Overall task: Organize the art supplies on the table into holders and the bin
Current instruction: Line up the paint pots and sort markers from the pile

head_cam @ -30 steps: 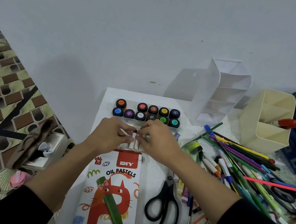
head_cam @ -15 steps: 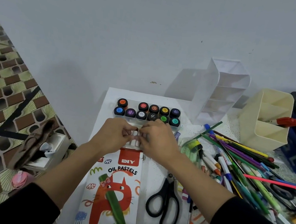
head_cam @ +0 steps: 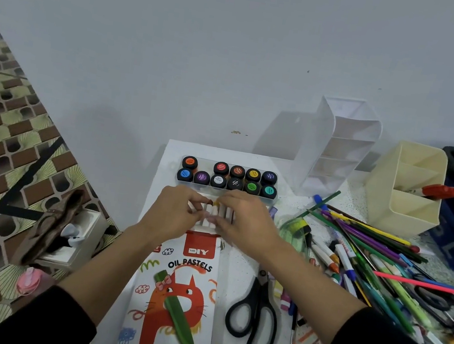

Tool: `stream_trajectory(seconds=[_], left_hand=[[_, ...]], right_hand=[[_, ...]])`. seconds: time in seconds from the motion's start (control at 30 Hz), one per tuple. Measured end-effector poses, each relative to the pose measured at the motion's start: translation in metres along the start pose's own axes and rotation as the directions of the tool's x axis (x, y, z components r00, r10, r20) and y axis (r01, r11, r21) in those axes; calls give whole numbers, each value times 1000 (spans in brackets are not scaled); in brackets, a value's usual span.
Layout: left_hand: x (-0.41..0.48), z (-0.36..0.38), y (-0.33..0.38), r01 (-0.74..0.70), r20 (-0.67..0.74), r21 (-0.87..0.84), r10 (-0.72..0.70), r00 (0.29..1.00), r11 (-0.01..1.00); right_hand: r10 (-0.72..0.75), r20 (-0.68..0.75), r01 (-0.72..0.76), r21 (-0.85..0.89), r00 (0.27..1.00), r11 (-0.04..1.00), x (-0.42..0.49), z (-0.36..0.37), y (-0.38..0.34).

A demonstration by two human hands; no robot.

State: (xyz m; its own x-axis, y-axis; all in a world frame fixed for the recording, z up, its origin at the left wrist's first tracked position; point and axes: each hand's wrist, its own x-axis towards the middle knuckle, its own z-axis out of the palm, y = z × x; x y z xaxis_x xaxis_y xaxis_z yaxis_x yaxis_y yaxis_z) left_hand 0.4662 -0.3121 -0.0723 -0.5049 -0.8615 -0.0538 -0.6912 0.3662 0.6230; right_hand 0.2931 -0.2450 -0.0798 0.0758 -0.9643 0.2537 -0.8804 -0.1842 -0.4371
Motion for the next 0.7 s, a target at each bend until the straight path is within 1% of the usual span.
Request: stream_trajectory(seconds=[0.07, 0.13, 0.17, 0.27, 0.37, 0.5, 0.57, 0.7], left_hand=[[-2, -1, 1, -31, -9, -3, 31, 999, 1000], [-5, -2, 2, -56, -25, -2, 56, 998, 998], [-6, -3, 2, -69, -27, 5, 69, 997, 998], [-7, -4, 0, -116, -2, 64, 116, 993, 991], [-4, -2, -2, -133, 11, 113, 132, 991, 985], [-2, 0, -5, -145, 31, 168, 142, 989, 975], [-3, 0, -4, -183, 45, 173, 178, 983, 968], [-3, -3, -4, -266, 122, 243, 242, 962, 933]], right_hand=[[17, -66, -14, 49, 998, 999, -5, -2, 1], [-6, -108, 10, 29, 994, 1000, -11, -5, 5], [-33, -106, 33, 1, 994, 999, -13, -5, 8], [-86, -35, 84, -67, 996, 994, -15, -1, 16], [-127, -3, 126, -115, 992, 985, -15, 2, 17], [-171, -26, 167, -124, 985, 978, -18, 3, 17], [-176, -24, 172, -129, 984, 977, -19, 4, 17], [-164, -27, 160, -108, 986, 981, -21, 5, 19]])
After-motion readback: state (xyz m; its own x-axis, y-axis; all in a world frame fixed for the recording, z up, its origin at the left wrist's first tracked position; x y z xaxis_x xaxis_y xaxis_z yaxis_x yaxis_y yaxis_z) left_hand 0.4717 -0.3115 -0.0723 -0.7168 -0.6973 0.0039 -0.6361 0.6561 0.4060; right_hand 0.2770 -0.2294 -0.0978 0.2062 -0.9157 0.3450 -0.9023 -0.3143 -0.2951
